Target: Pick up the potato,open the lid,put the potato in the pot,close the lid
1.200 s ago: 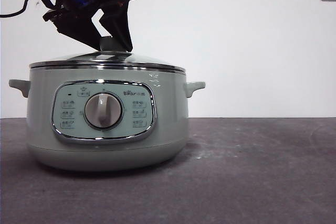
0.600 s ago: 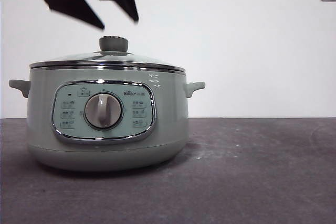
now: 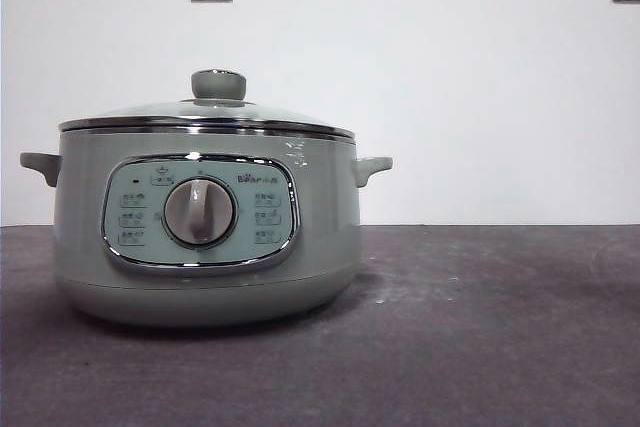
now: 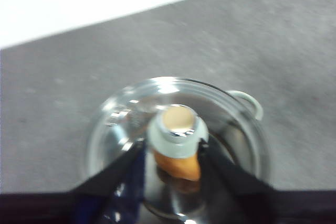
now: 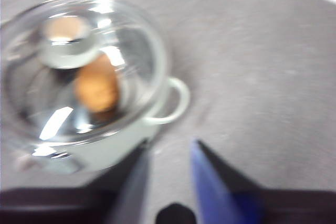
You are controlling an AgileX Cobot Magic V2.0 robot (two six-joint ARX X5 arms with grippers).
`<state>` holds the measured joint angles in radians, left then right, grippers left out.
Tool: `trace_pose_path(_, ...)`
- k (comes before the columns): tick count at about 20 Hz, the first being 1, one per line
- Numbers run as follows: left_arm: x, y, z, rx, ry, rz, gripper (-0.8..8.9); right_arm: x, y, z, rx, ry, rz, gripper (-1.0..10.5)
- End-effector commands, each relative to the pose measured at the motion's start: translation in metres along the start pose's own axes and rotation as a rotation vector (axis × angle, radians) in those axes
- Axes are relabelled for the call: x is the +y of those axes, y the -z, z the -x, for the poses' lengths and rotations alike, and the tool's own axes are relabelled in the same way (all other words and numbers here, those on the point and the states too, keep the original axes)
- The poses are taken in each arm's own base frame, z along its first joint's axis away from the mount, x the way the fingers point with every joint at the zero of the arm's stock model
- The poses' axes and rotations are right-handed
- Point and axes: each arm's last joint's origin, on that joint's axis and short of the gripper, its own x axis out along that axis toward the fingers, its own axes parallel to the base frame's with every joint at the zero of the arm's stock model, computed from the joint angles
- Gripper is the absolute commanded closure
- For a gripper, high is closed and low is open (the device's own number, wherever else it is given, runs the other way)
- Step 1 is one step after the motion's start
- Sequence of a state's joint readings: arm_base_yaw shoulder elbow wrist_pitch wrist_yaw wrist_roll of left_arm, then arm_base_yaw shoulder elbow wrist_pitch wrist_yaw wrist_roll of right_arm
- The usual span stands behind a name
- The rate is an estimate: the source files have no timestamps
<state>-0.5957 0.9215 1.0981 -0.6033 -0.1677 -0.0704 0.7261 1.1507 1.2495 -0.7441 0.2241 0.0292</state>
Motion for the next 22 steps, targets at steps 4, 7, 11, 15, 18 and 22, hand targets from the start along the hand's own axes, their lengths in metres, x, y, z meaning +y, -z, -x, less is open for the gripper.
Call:
trace_pose_path(4,0.0,0.036,0.022,-0.101,0.024,-0.019,8.22,-0.002,0.054,-0.003,-0.131,0.013,-0.106,9.6)
trace_pose_path(7,0.002,0.054,0.031,-0.108,0.026,-0.012,8.16,-0.003,0.066,0.001,-0.128,0.014,-0.106,9.5)
trace_pose_path(11,0.002,0.061,0.027,-0.029,0.018,-0.009,8.17,-0.003,0.067,0.002,-0.119,0.01,-0.102,9.5)
trace_pose_path(15,0.0,0.062,0.019,0.006,0.018,-0.017,8.17,-0.003,0.067,0.002,-0.119,0.011,-0.102,9.5)
trace_pose_path(18,-0.001,0.062,0.014,0.026,0.015,-0.022,8.17,-0.003,0.067,0.003,-0.122,0.01,-0.103,9.5)
trace_pose_path(22,0.008,0.068,0.02,0.034,-0.081,-0.103,8.17,-0.003,0.067,0.003,-0.122,0.01,-0.103,9.5)
